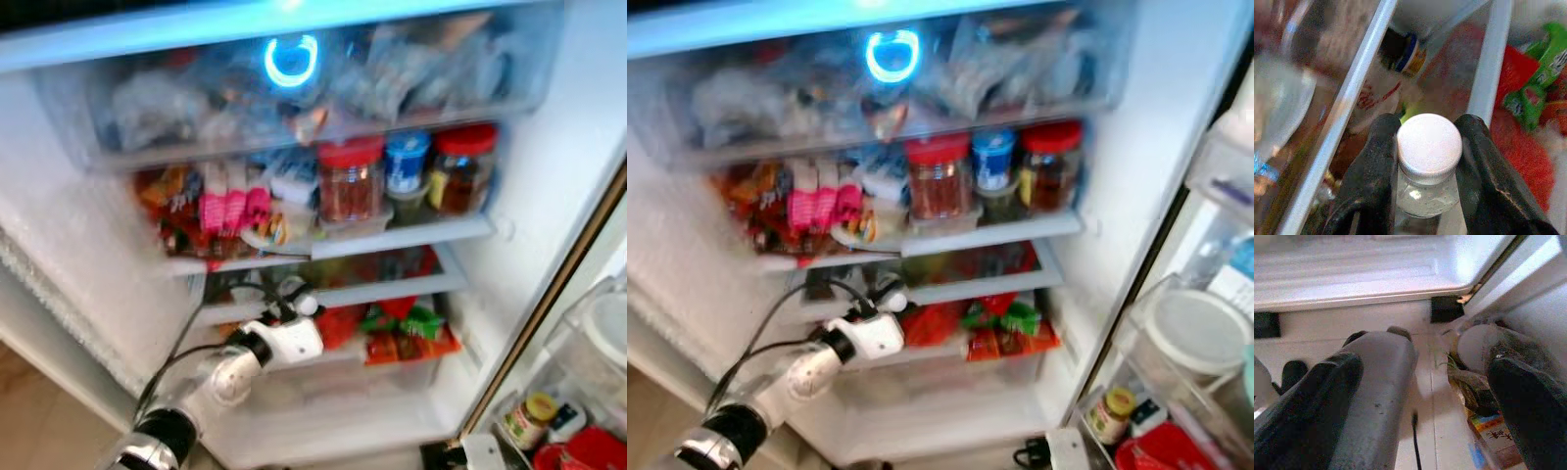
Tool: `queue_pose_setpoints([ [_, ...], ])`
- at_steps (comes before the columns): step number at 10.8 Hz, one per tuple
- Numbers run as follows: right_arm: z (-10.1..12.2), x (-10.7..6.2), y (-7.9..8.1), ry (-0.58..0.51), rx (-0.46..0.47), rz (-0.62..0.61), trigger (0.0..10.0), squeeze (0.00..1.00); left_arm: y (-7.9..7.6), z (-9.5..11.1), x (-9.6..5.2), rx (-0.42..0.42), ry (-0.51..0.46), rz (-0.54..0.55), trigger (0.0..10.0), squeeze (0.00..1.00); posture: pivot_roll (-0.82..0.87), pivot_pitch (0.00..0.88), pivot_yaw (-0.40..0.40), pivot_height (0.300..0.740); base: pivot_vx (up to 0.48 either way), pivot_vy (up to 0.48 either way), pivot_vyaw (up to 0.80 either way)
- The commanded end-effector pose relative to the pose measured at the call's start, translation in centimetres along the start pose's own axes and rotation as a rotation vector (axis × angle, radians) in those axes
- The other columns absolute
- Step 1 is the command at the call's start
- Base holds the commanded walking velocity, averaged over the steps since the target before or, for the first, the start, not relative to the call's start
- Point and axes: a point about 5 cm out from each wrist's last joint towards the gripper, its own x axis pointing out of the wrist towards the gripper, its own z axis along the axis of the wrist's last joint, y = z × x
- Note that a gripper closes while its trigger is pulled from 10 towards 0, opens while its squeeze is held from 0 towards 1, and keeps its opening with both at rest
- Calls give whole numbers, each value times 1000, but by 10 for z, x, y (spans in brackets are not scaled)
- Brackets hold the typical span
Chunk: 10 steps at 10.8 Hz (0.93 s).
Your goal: Restocking fridge
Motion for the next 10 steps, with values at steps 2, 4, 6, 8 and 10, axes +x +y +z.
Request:
queue_pose_setpoints([
  [2,-4,-2,-10,26,-26,-31,10000,0,5,-24,-15,71,109,-31,10000,0,38,13,44,639,0,0,0],
  [4,-4,-2,-10,23,-20,-32,10000,0,13,-39,-18,95,193,-24,10000,0,34,19,48,639,0,0,0],
  [6,-4,-2,-9,22,-23,-30,10000,0,12,-44,-14,103,241,-60,10000,0,21,39,54,639,0,0,0],
  [8,-6,-2,-8,25,-16,-32,10000,0,18,-49,-9,176,303,-39,10000,0,3,65,66,639,0,0,0],
  [10,-10,-3,-7,32,-5,-34,10000,0,28,-52,-1,220,374,12,10000,0,-19,89,78,639,0,0,0],
])
